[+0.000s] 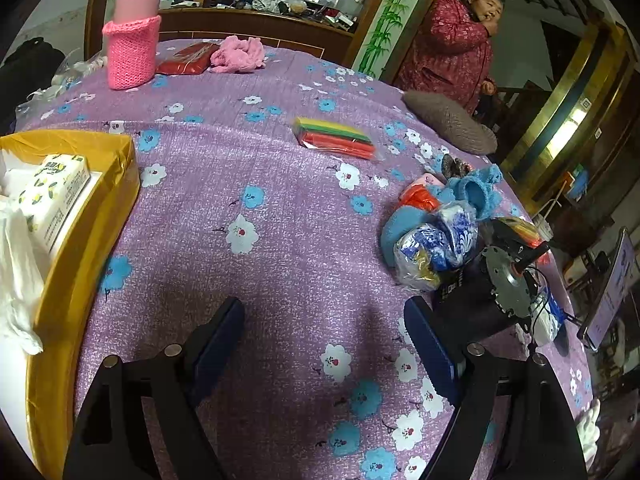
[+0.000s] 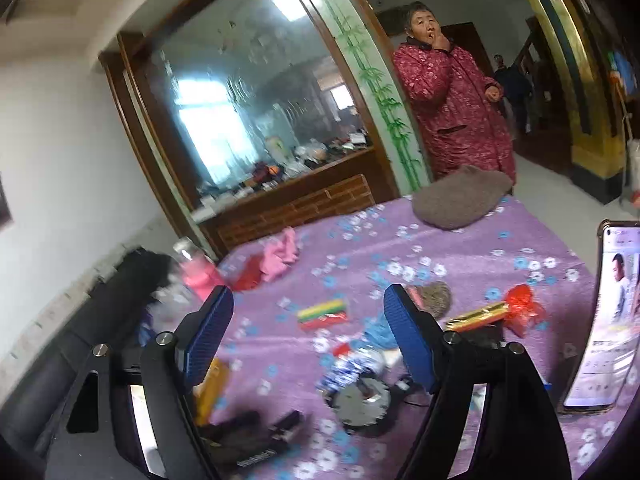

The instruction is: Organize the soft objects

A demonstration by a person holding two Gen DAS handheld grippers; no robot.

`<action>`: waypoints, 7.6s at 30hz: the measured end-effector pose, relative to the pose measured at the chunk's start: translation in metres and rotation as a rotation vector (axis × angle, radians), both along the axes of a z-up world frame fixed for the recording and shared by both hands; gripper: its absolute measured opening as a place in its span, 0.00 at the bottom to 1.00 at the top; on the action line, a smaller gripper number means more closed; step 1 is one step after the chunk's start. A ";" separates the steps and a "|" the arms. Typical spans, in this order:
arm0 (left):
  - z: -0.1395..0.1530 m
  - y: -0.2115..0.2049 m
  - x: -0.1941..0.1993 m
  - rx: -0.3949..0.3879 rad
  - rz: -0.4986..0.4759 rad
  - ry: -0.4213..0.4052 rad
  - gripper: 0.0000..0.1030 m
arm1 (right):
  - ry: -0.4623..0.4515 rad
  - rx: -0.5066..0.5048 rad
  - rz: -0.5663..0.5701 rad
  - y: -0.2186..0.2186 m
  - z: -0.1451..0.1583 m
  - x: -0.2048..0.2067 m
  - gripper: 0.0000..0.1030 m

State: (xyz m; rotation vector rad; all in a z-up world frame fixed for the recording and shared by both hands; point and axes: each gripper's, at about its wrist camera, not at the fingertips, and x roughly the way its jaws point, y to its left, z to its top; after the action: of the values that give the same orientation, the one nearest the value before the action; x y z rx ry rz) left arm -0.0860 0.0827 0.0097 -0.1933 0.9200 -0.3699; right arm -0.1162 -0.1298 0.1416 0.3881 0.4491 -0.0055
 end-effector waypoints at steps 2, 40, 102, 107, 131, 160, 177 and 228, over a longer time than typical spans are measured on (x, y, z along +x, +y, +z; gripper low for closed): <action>0.000 -0.002 0.000 0.006 0.002 -0.003 0.80 | 0.033 -0.046 -0.008 0.001 -0.006 0.003 0.76; 0.034 -0.184 0.122 0.218 -0.456 0.011 0.26 | -0.012 -0.042 -0.214 -0.072 -0.051 0.004 0.75; 0.080 0.184 -0.087 -0.133 0.074 -0.188 0.25 | 0.580 -0.242 -0.049 -0.048 -0.054 0.158 0.00; 0.082 0.196 -0.103 -0.138 0.089 -0.194 0.25 | 0.623 -0.249 -0.030 -0.040 -0.058 0.162 0.14; 0.068 0.220 -0.080 -0.131 0.164 -0.147 0.26 | 0.623 0.036 -0.120 -0.071 -0.091 0.175 0.37; 0.056 0.279 -0.008 0.022 0.311 -0.051 0.58 | 0.614 -0.100 0.700 0.301 -0.124 0.120 0.46; 0.082 0.302 -0.093 -0.099 0.375 -0.196 0.73 | 0.715 0.068 0.793 0.299 -0.123 0.113 0.53; 0.022 -0.087 0.128 0.100 -0.216 0.107 0.26 | 0.138 0.184 -0.101 -0.085 -0.088 0.023 0.61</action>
State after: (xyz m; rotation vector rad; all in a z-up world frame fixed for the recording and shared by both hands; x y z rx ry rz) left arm 0.0418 -0.0042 0.0318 -0.0218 1.0657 -0.5159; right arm -0.0936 -0.2146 0.0537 0.5935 0.5682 -0.0898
